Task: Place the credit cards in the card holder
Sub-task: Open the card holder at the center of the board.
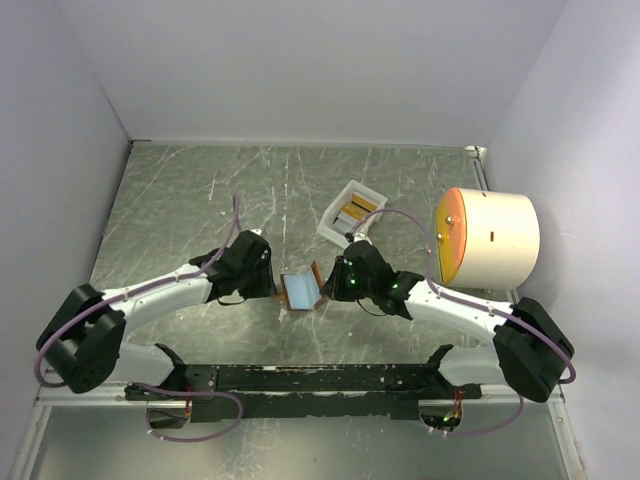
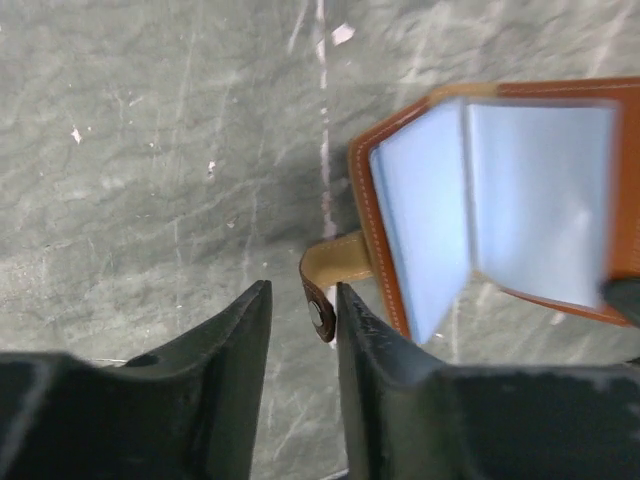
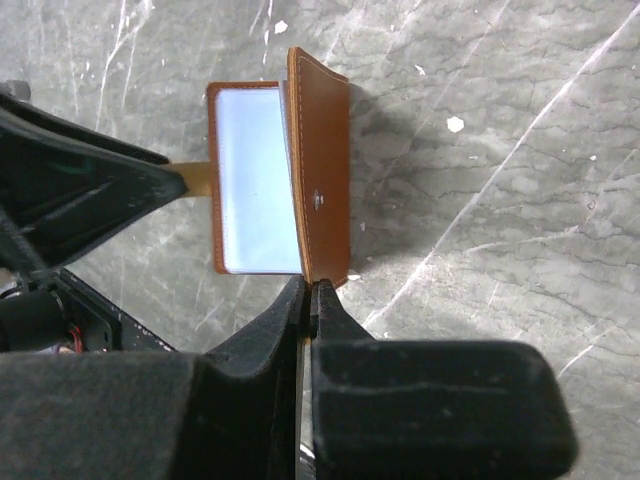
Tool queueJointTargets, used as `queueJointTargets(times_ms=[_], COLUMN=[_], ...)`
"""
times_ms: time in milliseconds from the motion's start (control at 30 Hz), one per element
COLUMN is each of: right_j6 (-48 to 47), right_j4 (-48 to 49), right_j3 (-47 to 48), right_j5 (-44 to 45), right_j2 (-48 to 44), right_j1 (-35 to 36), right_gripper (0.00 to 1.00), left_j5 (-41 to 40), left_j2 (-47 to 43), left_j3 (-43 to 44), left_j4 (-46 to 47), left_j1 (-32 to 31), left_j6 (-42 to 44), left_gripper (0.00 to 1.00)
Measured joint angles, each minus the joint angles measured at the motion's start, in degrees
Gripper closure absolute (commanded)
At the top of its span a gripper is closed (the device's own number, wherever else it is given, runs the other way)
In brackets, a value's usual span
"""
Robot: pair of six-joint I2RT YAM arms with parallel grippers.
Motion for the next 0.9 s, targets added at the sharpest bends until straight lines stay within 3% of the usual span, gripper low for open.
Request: queueJointTargets(times_ms=[167,333,900], right_j6=[0.61,1.42,1.42], right_j4=[1.33,1.44,0.96], right_j3=[-2.34,-4.94,-4.94], right_j5=[0.28,0.7,0.7], right_j2=[-0.55,-1.73,-3.28], right_j1=[0.0,0.0,0.0], right_gripper=[1.0,1.0,1.0], left_j5=[4.7,9.16,16.83], left_j2=[-6.6,-9.75,-4.15], left_j3=[-0.98,-3.63,-3.93], left_j4=[1.75,6.19,10.58], left_j1=[2.56,3.45,4.5], left_j6=[-0.52,-0.7,0.87], left_gripper=[0.36,0.35,0.21])
